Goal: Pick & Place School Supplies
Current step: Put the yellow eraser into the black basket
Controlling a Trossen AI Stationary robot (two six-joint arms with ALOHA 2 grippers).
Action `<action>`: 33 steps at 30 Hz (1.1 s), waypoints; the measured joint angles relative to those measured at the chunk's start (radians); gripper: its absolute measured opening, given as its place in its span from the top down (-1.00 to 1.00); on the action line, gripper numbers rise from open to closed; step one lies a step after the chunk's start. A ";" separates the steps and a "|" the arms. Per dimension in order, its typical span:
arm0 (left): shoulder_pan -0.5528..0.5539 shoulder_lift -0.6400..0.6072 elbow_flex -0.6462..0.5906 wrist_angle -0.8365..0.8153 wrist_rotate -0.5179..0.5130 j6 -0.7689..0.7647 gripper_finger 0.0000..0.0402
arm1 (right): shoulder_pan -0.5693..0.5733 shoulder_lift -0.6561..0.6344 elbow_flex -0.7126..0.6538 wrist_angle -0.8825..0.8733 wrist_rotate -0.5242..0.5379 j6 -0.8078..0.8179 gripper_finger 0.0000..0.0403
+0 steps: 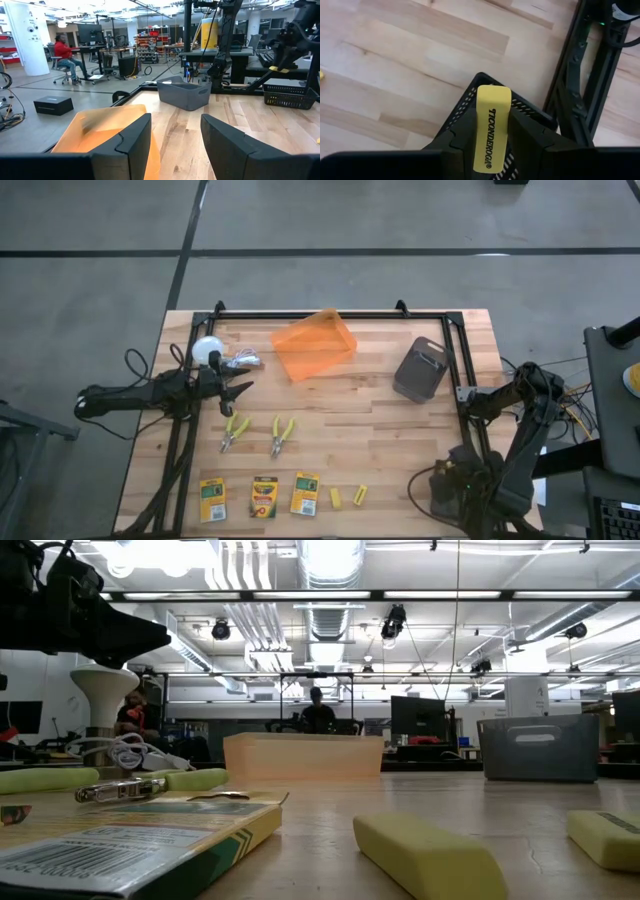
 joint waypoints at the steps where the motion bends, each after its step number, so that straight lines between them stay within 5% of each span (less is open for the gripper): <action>1: 0.000 0.000 0.000 0.000 0.000 0.000 0.11 | 0.000 -0.002 -0.005 -0.001 0.007 -0.003 0.53; 8: 0.000 0.000 0.000 0.000 0.000 0.000 0.11 | 0.000 -0.028 -0.032 0.003 0.102 -0.142 0.53; 21: 0.000 0.000 0.000 0.000 0.000 0.000 0.11 | 0.006 -0.033 -0.042 0.025 0.043 -0.866 0.53; 33: 0.000 0.000 0.000 0.000 0.000 0.000 0.11 | 0.077 -0.032 -0.077 0.150 -0.011 -1.006 0.53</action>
